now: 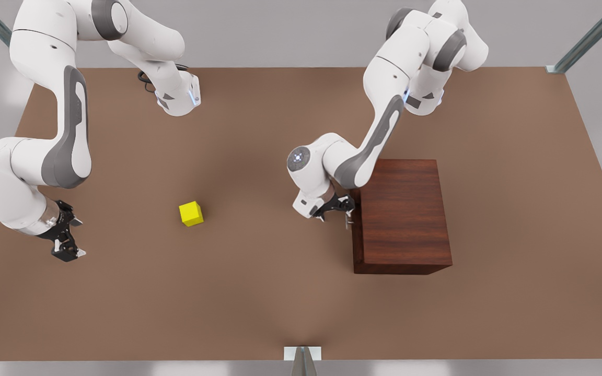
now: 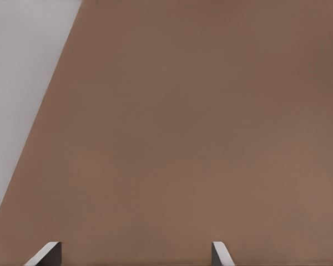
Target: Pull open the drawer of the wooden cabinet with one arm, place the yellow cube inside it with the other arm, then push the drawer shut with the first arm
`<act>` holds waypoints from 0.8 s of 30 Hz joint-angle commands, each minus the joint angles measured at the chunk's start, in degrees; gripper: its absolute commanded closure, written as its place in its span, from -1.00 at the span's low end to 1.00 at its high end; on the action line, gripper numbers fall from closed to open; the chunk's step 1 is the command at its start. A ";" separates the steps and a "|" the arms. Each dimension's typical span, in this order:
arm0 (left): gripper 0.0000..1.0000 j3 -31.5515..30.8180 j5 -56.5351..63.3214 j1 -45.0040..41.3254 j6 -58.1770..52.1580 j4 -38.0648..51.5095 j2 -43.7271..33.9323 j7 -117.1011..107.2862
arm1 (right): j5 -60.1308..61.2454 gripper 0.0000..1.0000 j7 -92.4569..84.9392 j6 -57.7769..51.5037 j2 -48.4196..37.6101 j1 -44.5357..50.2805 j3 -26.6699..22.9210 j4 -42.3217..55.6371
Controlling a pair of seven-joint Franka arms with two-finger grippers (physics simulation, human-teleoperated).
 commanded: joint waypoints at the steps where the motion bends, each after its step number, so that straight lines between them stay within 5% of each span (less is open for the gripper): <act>1: -1.00 -0.03 -0.19 -0.13 1.97 0.05 -0.07 -8.01 | 0.01 -1.00 9.40 0.02 -0.07 0.00 0.05 0.02; 24: -1.00 -0.20 -1.07 -3.03 0.21 6.73 4.50 0.95 | 0.01 -1.00 9.40 -0.25 -0.07 0.00 -0.04 0.02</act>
